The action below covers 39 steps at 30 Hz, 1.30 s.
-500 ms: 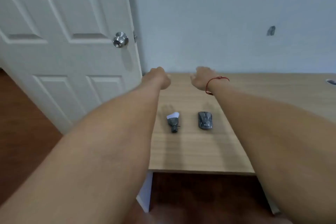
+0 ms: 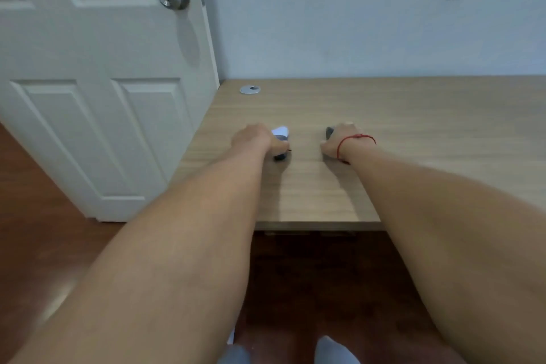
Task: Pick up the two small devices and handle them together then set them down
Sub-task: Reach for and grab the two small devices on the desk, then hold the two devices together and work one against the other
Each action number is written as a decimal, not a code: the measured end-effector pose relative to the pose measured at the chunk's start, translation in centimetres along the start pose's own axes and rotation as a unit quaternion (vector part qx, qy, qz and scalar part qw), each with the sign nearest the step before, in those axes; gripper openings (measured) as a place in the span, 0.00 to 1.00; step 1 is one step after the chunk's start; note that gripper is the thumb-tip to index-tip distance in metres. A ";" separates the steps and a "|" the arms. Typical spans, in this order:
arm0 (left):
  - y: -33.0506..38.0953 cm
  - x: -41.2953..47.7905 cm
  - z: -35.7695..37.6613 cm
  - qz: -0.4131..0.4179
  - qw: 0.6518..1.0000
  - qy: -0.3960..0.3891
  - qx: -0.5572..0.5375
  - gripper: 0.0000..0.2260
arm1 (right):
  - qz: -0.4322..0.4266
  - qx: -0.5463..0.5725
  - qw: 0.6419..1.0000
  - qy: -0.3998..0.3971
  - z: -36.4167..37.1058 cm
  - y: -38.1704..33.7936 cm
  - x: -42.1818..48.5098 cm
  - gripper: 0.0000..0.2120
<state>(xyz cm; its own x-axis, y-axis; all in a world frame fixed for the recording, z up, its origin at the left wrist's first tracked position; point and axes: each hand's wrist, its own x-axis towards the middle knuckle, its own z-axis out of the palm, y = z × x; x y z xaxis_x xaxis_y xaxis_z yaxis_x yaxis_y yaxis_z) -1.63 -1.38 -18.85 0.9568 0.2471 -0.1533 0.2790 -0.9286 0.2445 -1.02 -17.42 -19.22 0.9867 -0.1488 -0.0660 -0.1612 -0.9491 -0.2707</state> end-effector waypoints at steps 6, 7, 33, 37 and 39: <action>-1.1 -1.8 2.3 0.020 0.994 0.085 -0.070 0.04 | -0.016 0.151 0.985 0.077 3.0 1.0 -2.9 0.27; -1.3 -2.0 2.4 0.015 0.991 0.100 -0.082 0.08 | -0.028 0.163 0.984 0.071 3.2 1.1 -3.2 0.28; 0.2 -4.6 6.6 0.128 0.832 0.389 -0.375 0.13 | -0.160 0.228 0.956 0.093 5.2 2.3 -4.3 0.31; -0.1 -4.5 6.3 0.075 0.831 0.407 -0.372 0.13 | -0.182 0.219 0.955 0.087 5.3 2.5 -4.1 0.28; 0.4 -5.0 6.1 0.150 0.808 0.407 -0.399 0.13 | -0.189 0.213 0.955 0.087 5.5 2.6 -4.0 0.28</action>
<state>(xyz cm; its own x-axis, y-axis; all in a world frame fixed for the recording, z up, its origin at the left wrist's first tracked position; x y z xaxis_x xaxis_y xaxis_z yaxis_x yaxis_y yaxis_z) -6.80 -4.69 -23.80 0.6380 0.4454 0.6281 -0.3215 -0.5871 0.7429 -5.51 -17.79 -24.91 0.9591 0.1030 0.2635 0.2488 -0.7504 -0.6123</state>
